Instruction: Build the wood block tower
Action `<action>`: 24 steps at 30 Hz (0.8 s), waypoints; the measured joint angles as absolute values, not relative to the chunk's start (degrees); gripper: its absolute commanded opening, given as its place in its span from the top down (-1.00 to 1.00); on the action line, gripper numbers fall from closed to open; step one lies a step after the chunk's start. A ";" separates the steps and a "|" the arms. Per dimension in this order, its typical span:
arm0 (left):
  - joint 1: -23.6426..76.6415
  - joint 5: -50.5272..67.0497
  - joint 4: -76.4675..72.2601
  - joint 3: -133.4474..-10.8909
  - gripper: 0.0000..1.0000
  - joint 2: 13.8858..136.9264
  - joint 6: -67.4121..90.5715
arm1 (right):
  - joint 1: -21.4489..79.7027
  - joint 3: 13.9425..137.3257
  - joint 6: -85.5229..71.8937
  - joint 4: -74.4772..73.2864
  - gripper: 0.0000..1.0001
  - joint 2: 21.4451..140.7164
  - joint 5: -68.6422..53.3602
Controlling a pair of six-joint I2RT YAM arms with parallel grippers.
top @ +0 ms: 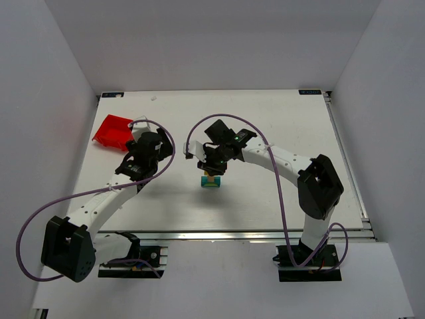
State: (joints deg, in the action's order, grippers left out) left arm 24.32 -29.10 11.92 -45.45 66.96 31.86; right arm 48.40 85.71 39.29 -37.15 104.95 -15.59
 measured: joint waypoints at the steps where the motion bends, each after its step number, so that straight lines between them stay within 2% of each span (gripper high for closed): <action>1: 24.32 -29.08 11.92 -45.45 -0.97 66.96 31.83 | 48.40 85.73 39.29 -37.17 0.32 104.95 -15.59; 8: 24.32 -28.95 11.77 -45.45 -0.97 66.98 31.53 | 48.40 85.76 39.35 -37.17 0.30 104.95 -15.81; 13: 24.32 -28.88 11.73 -45.45 -0.97 66.98 31.46 | 48.45 85.84 39.38 -37.19 0.19 104.95 -15.86; 18: 24.32 -28.86 11.73 -45.45 -0.96 66.98 31.46 | 48.51 85.84 39.40 -37.19 -0.03 104.95 -15.84; 20: 24.32 -28.82 11.73 -45.45 -0.96 66.98 31.46 | 48.51 85.84 39.40 -37.19 -0.03 104.95 -15.81; 24: 24.32 -28.58 11.73 -45.45 -0.97 66.98 31.46 | 48.51 86.06 39.31 -37.23 -0.29 104.95 -15.84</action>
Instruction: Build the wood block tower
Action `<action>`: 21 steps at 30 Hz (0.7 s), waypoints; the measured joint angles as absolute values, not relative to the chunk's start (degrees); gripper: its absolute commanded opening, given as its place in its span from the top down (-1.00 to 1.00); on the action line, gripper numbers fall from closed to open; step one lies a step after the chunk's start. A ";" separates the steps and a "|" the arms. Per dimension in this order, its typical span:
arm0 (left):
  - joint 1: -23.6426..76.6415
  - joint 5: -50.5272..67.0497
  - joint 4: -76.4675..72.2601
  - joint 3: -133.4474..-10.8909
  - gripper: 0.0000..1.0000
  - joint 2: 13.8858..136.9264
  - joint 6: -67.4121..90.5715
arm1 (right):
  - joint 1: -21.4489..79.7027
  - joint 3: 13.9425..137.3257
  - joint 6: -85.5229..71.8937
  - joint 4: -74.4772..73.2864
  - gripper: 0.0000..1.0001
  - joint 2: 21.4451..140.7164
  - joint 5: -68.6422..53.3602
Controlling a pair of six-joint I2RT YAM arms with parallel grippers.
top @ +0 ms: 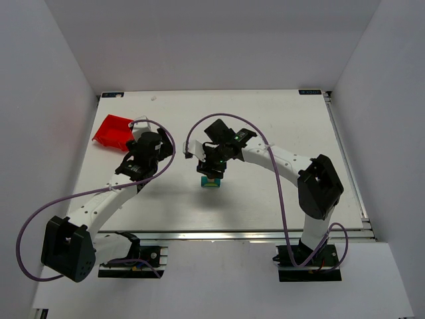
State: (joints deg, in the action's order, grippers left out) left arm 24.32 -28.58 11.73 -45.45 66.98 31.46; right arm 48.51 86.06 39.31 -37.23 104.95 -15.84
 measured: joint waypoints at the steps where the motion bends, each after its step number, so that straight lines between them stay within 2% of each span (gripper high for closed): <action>1: 24.32 -28.49 11.70 -45.45 -0.96 66.98 31.46 | 48.51 86.24 39.24 -37.19 -0.41 104.95 -15.88; 2: 24.32 -28.47 11.70 -45.45 -0.96 66.98 31.46 | 48.49 86.50 39.13 -37.21 -0.53 104.95 -15.90; 3: 24.32 -28.45 11.70 -45.45 -0.96 66.98 31.46 | 48.51 86.78 39.05 -37.08 -0.78 104.79 -15.90; 10: 24.32 -27.90 11.99 -45.47 -0.96 66.19 31.29 | 47.83 86.89 34.65 -31.27 -0.79 99.04 -9.28; 16: 24.32 -27.46 13.08 -47.07 -0.96 65.23 31.27 | 40.18 84.90 11.92 -17.69 -0.79 92.33 8.27; 21: 24.32 -27.22 13.52 -47.62 -0.96 64.38 31.29 | 33.93 86.32 -5.72 -21.45 -0.78 94.37 19.88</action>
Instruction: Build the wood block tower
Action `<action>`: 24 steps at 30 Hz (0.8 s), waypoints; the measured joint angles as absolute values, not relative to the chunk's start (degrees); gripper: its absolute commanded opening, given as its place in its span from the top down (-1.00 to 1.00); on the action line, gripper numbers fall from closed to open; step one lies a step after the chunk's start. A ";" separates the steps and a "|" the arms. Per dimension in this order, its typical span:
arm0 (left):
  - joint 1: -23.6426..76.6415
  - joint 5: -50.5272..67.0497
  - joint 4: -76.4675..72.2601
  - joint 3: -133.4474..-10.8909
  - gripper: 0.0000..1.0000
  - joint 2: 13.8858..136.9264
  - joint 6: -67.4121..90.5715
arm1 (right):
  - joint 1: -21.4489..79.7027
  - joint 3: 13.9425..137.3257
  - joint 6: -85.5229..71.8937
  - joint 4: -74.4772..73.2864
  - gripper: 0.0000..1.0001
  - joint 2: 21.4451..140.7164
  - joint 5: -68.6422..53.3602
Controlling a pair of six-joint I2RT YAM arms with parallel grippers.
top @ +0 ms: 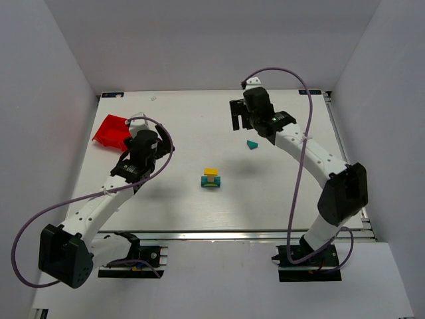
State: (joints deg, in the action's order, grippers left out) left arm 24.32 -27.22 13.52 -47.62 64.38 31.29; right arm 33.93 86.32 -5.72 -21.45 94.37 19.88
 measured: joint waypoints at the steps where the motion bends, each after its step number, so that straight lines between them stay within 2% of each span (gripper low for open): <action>1: 24.32 -27.14 13.47 -47.62 -0.97 63.94 31.27 | 33.26 86.85 -8.19 -22.81 -0.78 95.94 20.95; 6: 24.32 -26.92 13.26 -47.29 -0.96 61.04 31.27 | 29.69 84.93 -17.10 -28.73 -0.78 103.13 21.34; 9: 24.32 -26.44 13.04 -47.29 -0.96 60.97 30.92 | 28.14 84.20 -16.80 -28.80 -0.79 106.24 20.47; 12: 24.32 -25.80 12.99 -47.29 -0.96 61.76 30.24 | 27.11 80.51 -8.43 -22.92 -0.70 106.52 17.21; 18: 24.32 -24.10 12.84 -47.29 -0.96 63.20 28.80 | 25.47 77.89 11.03 -17.72 -0.68 107.94 7.81; 22: 24.32 -23.53 12.60 -47.29 -0.96 63.22 28.12 | 23.66 78.87 17.67 -16.53 -0.65 111.04 3.01; 24: 24.32 -23.31 12.25 -47.24 -0.96 63.22 27.81 | 22.70 79.26 19.70 -16.40 -0.56 112.75 0.93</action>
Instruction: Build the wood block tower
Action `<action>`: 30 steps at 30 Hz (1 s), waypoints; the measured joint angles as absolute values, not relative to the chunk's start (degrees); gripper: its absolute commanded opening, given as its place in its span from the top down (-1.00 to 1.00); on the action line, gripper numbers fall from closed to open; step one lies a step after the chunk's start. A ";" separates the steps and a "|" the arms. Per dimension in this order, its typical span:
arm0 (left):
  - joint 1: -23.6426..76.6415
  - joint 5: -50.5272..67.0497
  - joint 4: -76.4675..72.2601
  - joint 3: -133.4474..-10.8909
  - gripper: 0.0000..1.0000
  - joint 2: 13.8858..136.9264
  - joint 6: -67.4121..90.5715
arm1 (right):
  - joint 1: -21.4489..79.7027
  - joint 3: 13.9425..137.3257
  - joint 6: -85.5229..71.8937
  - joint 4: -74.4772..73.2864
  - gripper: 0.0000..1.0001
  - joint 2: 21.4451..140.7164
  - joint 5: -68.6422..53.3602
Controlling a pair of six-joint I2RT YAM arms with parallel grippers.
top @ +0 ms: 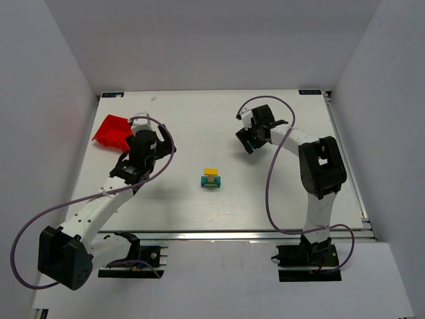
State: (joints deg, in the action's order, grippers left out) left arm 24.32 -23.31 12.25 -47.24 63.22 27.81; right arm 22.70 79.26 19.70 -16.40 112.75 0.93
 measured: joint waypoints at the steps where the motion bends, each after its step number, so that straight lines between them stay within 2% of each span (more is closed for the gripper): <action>1: 24.32 -23.29 12.12 -47.24 -0.96 63.24 27.73 | 22.26 79.44 20.40 -16.51 -0.51 113.54 0.01; 5: 24.32 -23.24 12.01 -47.24 -0.96 63.35 27.35 | 20.95 81.08 22.22 -17.04 -0.18 116.27 -2.39; 7: 24.32 -23.05 11.97 -47.24 -0.96 63.48 27.18 | 20.47 81.34 22.74 -17.08 0.04 116.66 -3.46; 9: 24.32 -22.79 11.99 -47.24 -0.96 63.64 26.98 | 20.10 81.36 23.03 -17.06 0.36 116.66 -4.54; 13: 24.32 -21.26 11.97 -47.27 -0.96 64.38 26.87 | 19.53 81.45 22.63 -16.99 0.64 116.64 -7.99; 20: 24.32 -12.45 11.77 -47.99 -0.96 65.28 26.79 | 19.51 79.57 20.91 -16.99 0.72 111.94 -15.70; 30: 25.06 11.35 4.71 -52.23 -0.96 66.67 32.64 | 23.81 69.04 12.23 -6.46 0.63 87.68 -32.75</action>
